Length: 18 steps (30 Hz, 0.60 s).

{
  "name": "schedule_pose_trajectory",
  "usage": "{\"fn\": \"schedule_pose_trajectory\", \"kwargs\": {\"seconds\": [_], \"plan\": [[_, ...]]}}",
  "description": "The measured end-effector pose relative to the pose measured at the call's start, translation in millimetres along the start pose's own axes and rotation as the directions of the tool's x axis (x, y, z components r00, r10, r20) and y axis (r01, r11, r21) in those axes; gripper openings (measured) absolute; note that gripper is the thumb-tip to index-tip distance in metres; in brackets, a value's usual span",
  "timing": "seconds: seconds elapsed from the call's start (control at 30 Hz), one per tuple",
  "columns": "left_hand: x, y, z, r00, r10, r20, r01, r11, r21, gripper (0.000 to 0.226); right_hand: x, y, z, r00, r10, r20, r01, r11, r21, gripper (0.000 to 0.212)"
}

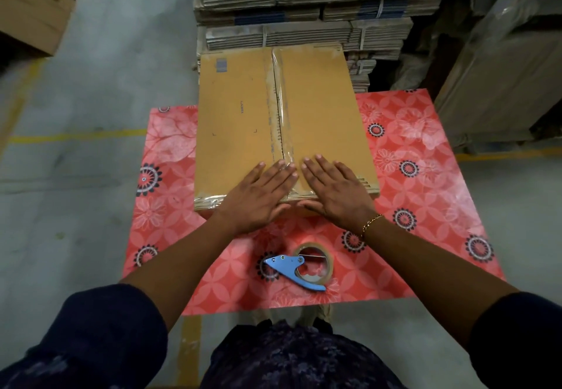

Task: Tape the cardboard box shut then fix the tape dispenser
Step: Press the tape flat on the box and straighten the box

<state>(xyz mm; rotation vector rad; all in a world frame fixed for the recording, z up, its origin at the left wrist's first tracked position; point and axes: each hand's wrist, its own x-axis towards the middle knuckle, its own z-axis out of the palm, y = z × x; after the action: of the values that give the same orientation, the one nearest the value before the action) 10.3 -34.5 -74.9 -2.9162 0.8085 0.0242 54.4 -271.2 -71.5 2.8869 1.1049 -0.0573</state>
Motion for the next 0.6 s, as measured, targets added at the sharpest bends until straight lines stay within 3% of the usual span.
{"fn": "schedule_pose_trajectory", "kwargs": {"seconds": [0.17,0.27,0.4,0.6], "plan": [[-5.5,11.7,-1.4,0.99,-0.138,0.017,0.138,0.99,-0.033,0.076,-0.9,1.0,1.8,1.0,-0.027,0.007,0.028,0.999,-0.021,0.088],[-5.9,10.9,-3.8,0.989,-0.145,0.025,0.146,0.987,-0.059,0.079,-1.8,2.1,0.1,0.998,-0.035,0.046,0.036,0.999,-0.015,0.1],[-6.7,10.7,-2.9,0.99,-0.139,0.03,0.141,0.987,-0.08,0.089,0.1,-7.6,-5.3,0.999,0.038,0.019,-0.039,0.998,0.049,0.098],[-5.6,5.8,-0.2,0.992,-0.122,0.036,0.125,0.987,-0.101,0.09,8.3,-17.7,-2.7,0.997,0.07,-0.026,-0.07,0.998,-0.008,0.09]]}}
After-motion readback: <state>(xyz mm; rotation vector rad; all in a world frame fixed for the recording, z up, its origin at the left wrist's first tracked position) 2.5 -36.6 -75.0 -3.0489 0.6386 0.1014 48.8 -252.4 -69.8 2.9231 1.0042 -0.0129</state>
